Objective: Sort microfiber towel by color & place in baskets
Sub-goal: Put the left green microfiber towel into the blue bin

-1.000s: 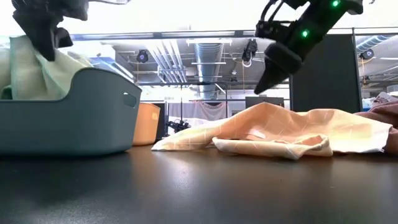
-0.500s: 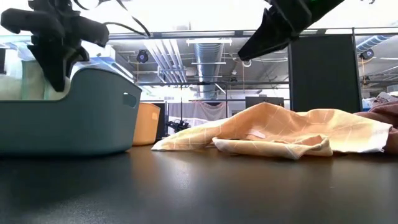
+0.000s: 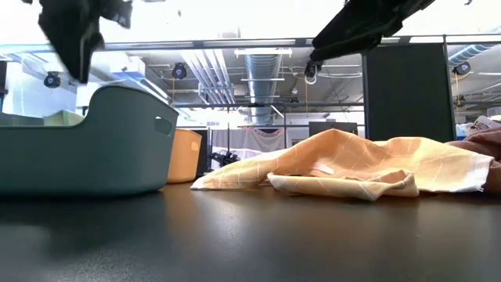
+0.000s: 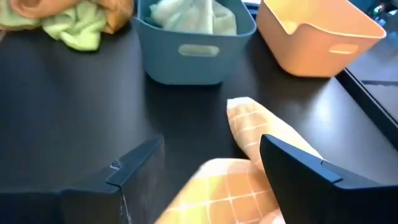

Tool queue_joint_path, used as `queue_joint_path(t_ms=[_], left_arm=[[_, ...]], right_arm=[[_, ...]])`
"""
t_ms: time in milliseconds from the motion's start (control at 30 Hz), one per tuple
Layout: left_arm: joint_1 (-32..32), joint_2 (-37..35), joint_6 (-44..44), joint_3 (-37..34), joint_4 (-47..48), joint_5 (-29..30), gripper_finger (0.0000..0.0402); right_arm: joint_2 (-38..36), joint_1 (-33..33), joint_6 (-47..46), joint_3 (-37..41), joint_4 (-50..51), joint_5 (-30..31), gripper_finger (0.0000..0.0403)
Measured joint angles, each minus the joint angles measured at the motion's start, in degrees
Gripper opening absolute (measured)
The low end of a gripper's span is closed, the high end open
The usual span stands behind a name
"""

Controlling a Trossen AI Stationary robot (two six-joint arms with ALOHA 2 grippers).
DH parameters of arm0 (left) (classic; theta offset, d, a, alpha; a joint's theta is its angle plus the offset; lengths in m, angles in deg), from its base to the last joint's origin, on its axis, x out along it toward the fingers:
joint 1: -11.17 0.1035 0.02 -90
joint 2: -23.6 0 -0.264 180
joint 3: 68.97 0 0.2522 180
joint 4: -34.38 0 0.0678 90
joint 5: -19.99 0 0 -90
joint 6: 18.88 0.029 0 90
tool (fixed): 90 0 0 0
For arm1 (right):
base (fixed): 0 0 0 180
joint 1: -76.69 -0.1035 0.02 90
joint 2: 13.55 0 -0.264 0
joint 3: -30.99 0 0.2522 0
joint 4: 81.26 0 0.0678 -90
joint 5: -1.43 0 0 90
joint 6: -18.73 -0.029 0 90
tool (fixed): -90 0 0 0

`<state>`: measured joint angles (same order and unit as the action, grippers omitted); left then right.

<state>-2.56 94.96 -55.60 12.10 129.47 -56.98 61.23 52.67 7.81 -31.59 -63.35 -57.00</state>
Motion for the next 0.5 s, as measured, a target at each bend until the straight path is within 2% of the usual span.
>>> queue_joint_path(t_ms=[100, 267, 400, 500], left_arm=[[-4.47, -1.43, -2.0, 4.24, -4.28, -1.03, 0.0197], [-19.03, -1.19, -5.77, 4.99, -20.89, -1.99, 0.02], [-31.21, 3.87, -11.96, 3.25, -28.13, -0.14, 0.0201], [-36.16, 9.28, -19.78, 3.01, -27.9, 1.1, 0.0202]], right_arm=[[0.13, -1.46, 0.11, 0.0, -2.0, 0.0, 0.0247], [1.87, -4.7, 1.1, -0.04, -5.93, -0.01, 0.0238], [3.26, -6.37, 1.04, -0.06, -7.15, -0.04, 0.0239], [4.04, -6.69, 0.98, -0.07, -7.65, 0.05, 0.0246]])
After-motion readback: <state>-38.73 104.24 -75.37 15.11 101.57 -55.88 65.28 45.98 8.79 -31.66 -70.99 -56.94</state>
